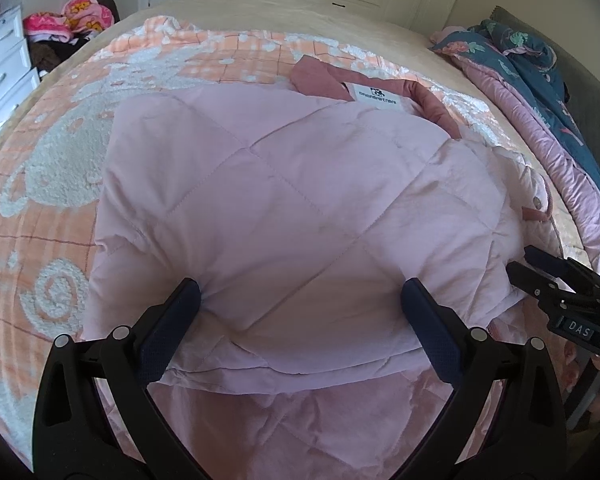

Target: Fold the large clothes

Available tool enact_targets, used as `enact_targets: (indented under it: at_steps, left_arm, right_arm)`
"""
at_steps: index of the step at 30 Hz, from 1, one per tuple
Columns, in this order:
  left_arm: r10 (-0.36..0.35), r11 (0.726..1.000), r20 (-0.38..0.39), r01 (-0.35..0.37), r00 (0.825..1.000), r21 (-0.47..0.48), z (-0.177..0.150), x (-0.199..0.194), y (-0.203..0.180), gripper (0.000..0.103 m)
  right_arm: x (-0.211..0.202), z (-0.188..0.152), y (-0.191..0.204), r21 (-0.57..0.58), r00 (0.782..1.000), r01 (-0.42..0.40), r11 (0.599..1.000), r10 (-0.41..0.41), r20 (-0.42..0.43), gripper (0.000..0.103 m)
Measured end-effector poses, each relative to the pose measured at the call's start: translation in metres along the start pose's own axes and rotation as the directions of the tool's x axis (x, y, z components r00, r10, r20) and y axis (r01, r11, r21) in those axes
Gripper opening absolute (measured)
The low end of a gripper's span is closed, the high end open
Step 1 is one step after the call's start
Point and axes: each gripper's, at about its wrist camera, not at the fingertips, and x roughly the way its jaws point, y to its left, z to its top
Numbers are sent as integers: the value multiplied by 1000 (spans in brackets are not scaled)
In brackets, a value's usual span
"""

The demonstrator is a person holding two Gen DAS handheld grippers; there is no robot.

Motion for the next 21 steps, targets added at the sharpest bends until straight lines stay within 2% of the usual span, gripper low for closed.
enact_targets:
  at_steps: [2, 5, 10, 15, 18, 21]
  left_arm:
    - [7, 1000, -2, -7, 1000, 0, 1, -2, -2, 94]
    - [5, 1000, -8, -5, 1000, -1, 3, -6, -5, 94]
    - [0, 1000, -9, 0, 1000, -1, 4, -14, -10, 94]
    - [-10, 1000, -15, 10, 1000, -8, 5, -19, -12, 94]
    - [-12, 1000, -14, 12, 1000, -6, 5, -22, -14, 94]
    - [-12, 1000, -13, 12, 1000, -2, 5, -26, -17, 94]
  right_arm:
    - [-4, 0, -2, 26, 1000, -20, 999, 20, 0, 69]
    - [-13, 3, -6, 63, 998, -64, 996, 64, 4, 76]
    - [-27, 4, -5, 71, 998, -65, 995, 63, 29, 85]
    - [-38, 6, -7, 84, 997, -63, 994, 60, 47, 86]
    - [-42, 6, -7, 81, 997, -56, 995, 52, 59, 93]
    - [-48, 8, -8, 81, 996, -56, 995, 50, 74, 93]
